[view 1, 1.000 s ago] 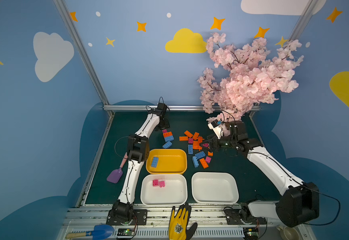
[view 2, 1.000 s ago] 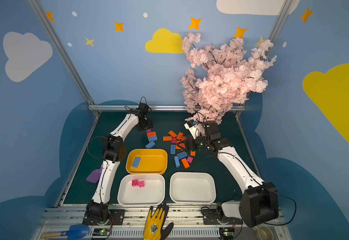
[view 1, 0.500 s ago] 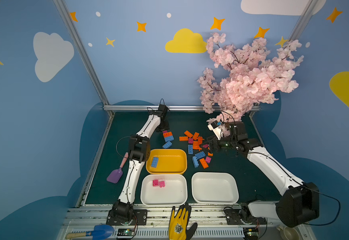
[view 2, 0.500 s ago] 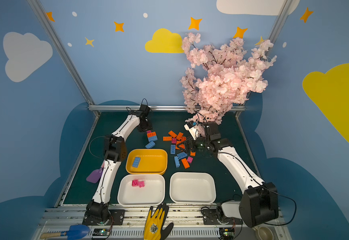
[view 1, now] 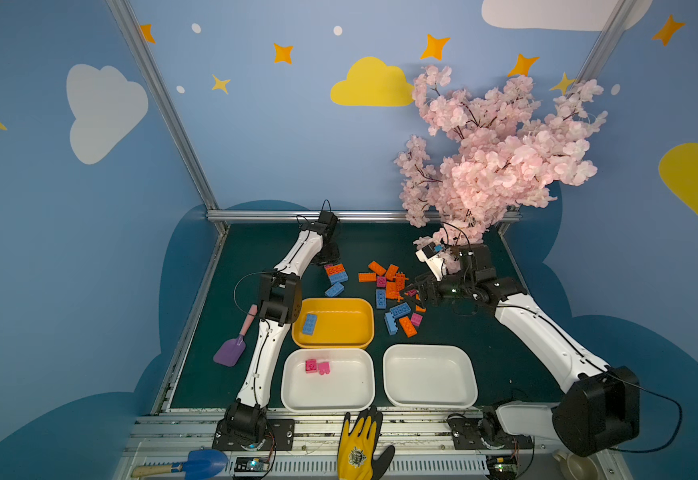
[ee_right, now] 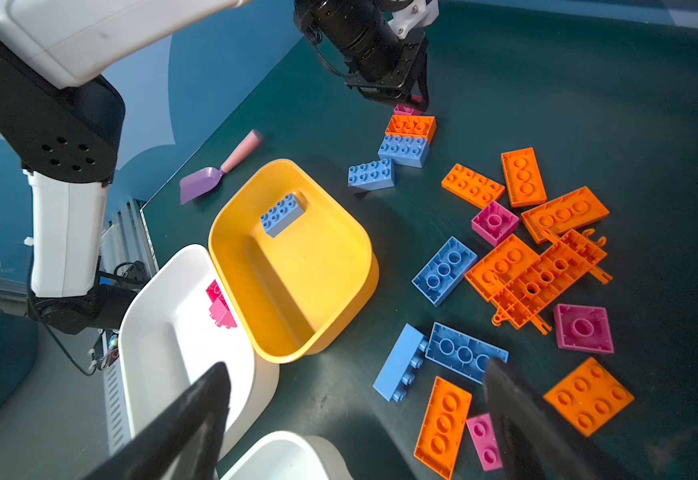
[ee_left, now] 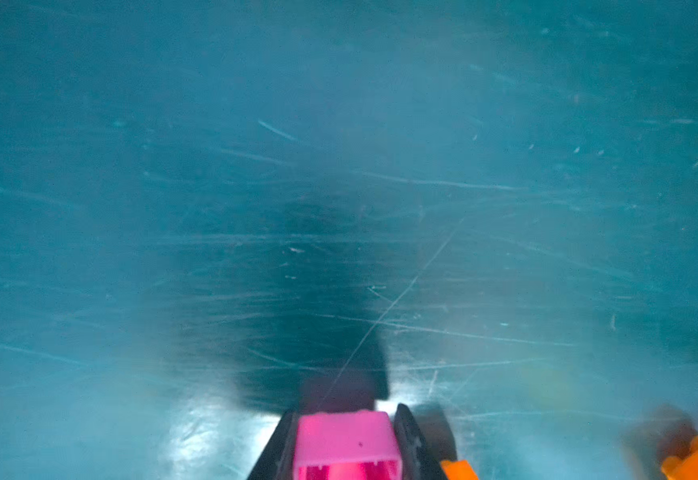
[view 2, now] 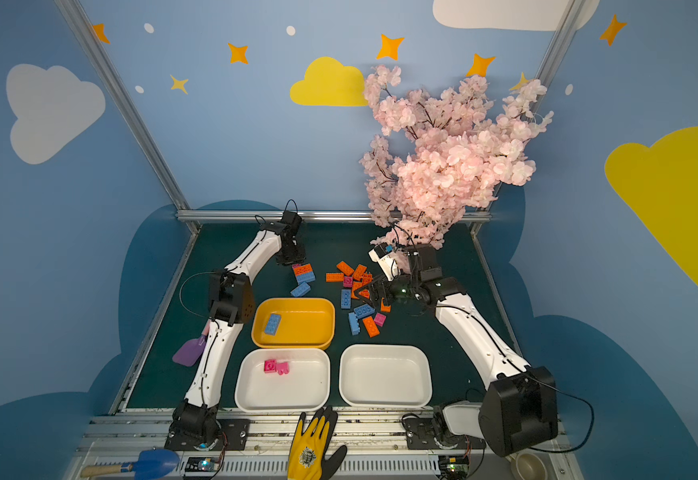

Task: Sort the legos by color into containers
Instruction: 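Move the left gripper back to the pile and grasp a third pink brick, then carry the pink brick over the nearer white bin and open the left gripper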

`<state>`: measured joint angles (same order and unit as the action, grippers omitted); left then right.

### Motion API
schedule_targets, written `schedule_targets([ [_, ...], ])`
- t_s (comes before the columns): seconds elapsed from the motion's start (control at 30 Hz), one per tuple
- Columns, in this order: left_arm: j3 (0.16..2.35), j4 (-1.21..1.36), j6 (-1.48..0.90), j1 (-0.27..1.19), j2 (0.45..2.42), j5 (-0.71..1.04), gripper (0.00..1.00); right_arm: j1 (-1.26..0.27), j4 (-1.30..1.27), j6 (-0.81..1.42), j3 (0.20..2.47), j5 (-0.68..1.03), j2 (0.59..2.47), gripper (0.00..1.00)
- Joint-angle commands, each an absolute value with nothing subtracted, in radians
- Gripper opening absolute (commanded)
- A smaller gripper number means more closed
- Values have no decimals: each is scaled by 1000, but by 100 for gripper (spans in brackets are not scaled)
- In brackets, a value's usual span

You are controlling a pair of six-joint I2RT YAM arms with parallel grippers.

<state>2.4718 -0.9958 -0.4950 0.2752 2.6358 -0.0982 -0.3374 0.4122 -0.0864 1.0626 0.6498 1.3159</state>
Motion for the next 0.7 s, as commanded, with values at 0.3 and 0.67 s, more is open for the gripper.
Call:
schedule_targets([
  [0.3, 2393, -1049, -420, 275, 2483, -138, 24, -335, 415, -87, 1074, 640, 1281, 94],
  [0.67, 1918, -1008, -395, 327, 2022, -96, 26, -337, 396, -93, 1066, 673, 1284, 94],
])
